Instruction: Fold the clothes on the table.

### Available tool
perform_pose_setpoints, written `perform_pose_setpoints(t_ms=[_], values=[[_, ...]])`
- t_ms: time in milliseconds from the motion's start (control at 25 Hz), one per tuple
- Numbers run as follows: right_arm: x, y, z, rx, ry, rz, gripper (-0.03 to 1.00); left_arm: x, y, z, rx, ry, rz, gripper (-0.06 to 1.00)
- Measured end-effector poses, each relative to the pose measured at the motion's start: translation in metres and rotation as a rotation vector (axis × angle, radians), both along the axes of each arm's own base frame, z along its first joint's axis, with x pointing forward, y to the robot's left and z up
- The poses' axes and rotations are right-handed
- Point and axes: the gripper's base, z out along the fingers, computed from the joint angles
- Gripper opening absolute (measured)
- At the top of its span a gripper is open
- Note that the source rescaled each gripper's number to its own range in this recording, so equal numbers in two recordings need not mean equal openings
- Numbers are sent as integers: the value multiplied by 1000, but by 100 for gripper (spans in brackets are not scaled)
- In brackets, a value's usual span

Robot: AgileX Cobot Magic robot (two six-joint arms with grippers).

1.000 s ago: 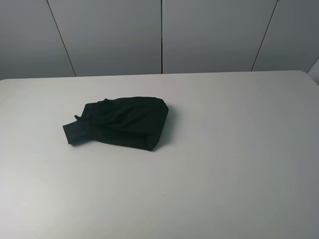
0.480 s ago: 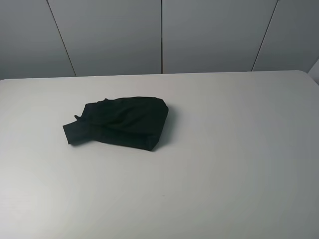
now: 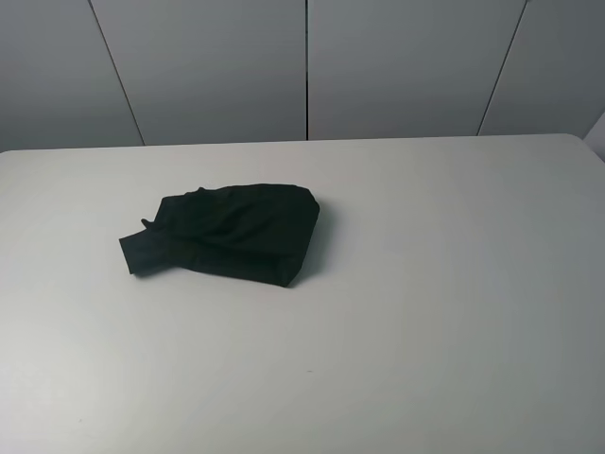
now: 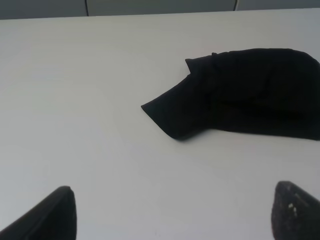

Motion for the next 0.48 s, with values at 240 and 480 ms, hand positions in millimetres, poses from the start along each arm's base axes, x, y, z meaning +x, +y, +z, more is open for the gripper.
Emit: perform_pose_setpoints(t_ms=[240, 480], values=[[0, 1, 0, 0, 0, -164, 100, 0, -1, 0, 14, -2, 50, 100], [0, 3, 0, 0, 0, -342, 100, 1, -1, 0, 18, -2, 131, 100]])
